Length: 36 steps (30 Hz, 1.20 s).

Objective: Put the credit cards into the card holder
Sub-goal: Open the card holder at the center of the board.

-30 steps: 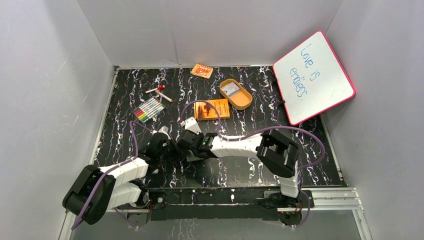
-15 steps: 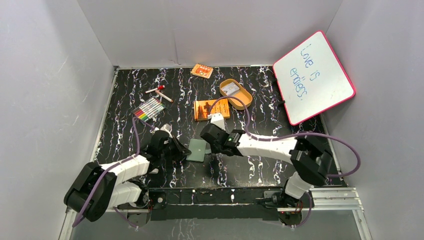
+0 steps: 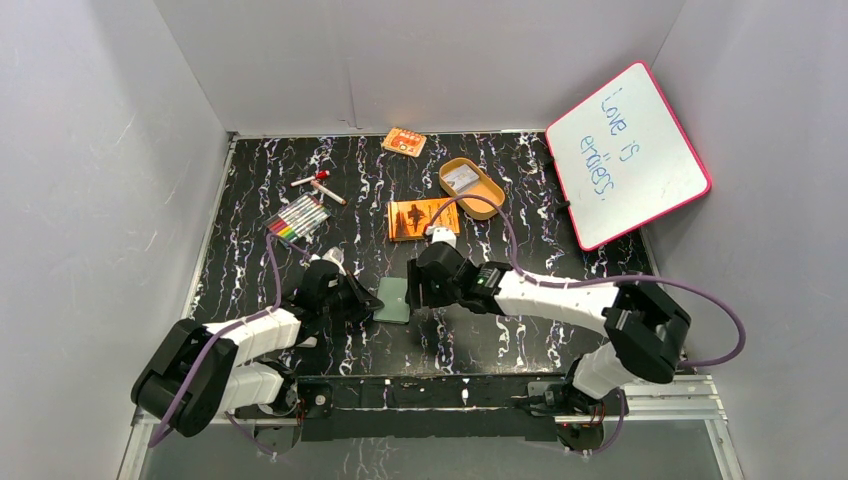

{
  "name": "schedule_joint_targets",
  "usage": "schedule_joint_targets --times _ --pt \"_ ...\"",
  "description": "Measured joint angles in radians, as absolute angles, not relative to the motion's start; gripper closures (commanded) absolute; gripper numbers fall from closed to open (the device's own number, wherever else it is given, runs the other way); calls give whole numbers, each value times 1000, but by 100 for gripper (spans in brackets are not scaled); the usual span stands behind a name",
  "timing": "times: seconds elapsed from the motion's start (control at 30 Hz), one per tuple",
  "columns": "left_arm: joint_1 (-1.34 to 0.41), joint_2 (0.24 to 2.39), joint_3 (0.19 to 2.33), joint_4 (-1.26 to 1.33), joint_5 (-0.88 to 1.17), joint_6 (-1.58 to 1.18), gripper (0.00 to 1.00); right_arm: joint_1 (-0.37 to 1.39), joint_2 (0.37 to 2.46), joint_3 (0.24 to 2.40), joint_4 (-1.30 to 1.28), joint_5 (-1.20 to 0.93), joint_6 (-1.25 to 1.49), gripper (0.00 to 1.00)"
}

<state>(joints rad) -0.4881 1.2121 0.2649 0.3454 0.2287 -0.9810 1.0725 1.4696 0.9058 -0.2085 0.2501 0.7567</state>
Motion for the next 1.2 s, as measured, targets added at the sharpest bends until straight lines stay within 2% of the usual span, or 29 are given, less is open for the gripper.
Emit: schedule_joint_targets --times 0.17,0.27,0.47,0.83,0.9,1.03,1.2 --pt "-488 1212 265 345 229 -982 100 1067 1563 949 -183 208 753 29" --pt "-488 1212 265 345 229 -984 100 1067 1636 1000 -188 206 751 33" --pt "-488 1209 263 345 228 -986 100 1053 1706 1027 -215 209 747 51" --pt "-488 1203 262 342 228 -982 100 1002 1712 1014 -210 203 738 85" --pt "-488 1202 262 342 229 -979 100 1000 1712 1005 -198 197 733 85" --pt "-488 1198 262 339 229 -976 100 987 1712 982 -177 171 730 73" --pt "-488 1199 262 340 229 -977 100 977 1712 964 -157 131 730 73"
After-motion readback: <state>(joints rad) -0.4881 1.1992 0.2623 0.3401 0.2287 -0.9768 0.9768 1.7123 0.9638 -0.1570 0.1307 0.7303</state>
